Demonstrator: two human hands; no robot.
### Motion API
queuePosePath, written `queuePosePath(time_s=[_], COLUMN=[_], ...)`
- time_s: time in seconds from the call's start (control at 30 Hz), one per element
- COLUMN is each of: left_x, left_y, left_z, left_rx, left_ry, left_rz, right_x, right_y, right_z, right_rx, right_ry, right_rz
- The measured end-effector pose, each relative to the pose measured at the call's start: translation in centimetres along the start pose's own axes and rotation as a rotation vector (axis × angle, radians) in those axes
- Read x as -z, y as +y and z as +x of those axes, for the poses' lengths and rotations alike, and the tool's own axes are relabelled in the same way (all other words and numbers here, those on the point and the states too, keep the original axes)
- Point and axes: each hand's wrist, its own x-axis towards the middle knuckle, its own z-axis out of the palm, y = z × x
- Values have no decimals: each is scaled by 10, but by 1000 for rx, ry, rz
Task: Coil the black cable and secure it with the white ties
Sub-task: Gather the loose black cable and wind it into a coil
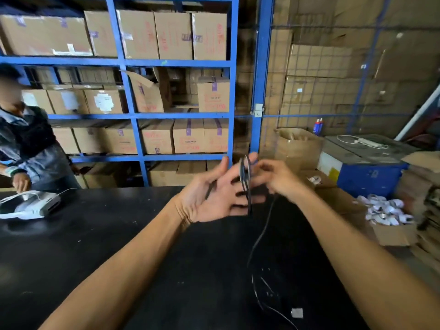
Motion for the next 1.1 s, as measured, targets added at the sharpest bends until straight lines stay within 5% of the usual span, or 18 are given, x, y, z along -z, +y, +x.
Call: queuePosePath(time_s=[0.13,0.23,0.4,0.5,0.67,0.93,1.1], left_x=[14,37,70,68,25,-20,4], left_y=[31,44,35,13,-2,33,60], left_z=[-9,-23,-47,-41,-12,-4,-21], left_rx=[-295,-420,-259,-11,219,-163,-360], left_ry=[190,452,771,703,259,19,272], left_rz=[-19,-67,90,106,113,50,49], right_x=[-50,-59,-12,21,41,-17,-52], right_y=[32,27,-23,-60,-79,-2,29], right_z=[-51,-87,-97,-74,-10,-10,-75], right_rx=[-49,-3,178,276,327,35,-39], right_ry=[-172,-287,-155,-49,126,-68,-296], right_rz=[145,33,-246,-289,-366,41,170])
